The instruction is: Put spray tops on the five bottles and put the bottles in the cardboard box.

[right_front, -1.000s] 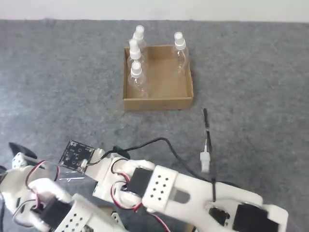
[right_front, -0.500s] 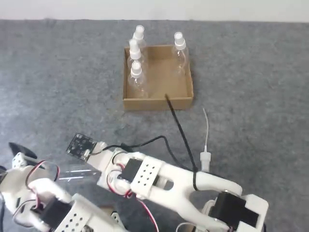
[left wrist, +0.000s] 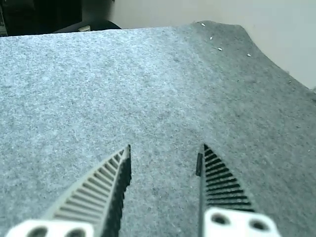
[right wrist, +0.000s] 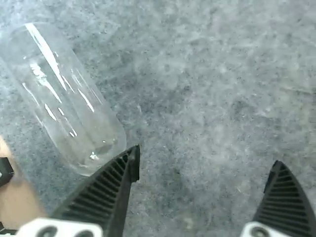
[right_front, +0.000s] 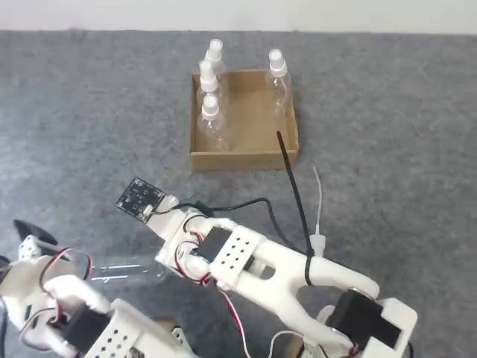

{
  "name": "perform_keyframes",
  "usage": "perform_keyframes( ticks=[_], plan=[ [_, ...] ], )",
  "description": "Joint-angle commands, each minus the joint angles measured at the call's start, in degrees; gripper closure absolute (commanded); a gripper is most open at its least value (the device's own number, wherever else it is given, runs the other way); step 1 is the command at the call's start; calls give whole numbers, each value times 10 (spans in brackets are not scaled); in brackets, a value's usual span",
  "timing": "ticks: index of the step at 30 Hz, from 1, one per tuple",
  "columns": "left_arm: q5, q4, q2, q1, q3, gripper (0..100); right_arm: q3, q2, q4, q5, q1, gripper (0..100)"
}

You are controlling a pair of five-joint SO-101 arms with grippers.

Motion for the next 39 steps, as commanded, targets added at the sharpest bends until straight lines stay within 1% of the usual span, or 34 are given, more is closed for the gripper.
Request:
perform_keyframes(
  ticks=[1, 3, 7, 13, 20, 22, 25, 31, 34, 39],
  plan=[
    [-43, -18, -11, 0, -62, 768, -35, -15, 3, 7, 7, 648],
    [-70, -16, -10, 0, -73, 750, -42, -17, 29, 7, 7, 648],
    [-137, -10, -9, -1, -91, 750, -50, -49, 80, 7, 7, 648],
    [-218, 55, -8, 0, -152, 748, -48, -106, 136, 4, 29, 648],
    [-266, 94, 5, 1, -202, 747, -48, -161, 195, 4, 61, 648],
    [-281, 95, 44, 1, -221, 747, -48, -175, 205, 4, 72, 648],
    [-304, 97, 142, 3, -266, 746, -47, -185, 213, 4, 88, 646],
    [-374, 170, 323, 35, -362, 746, -47, -190, 219, 3, 104, 646],
    [-413, 199, 367, 35, -386, 749, -47, -190, 219, 3, 106, 646],
    [-518, 259, 415, 33, -388, 750, -49, -190, 219, 3, 122, 647]
  ],
)
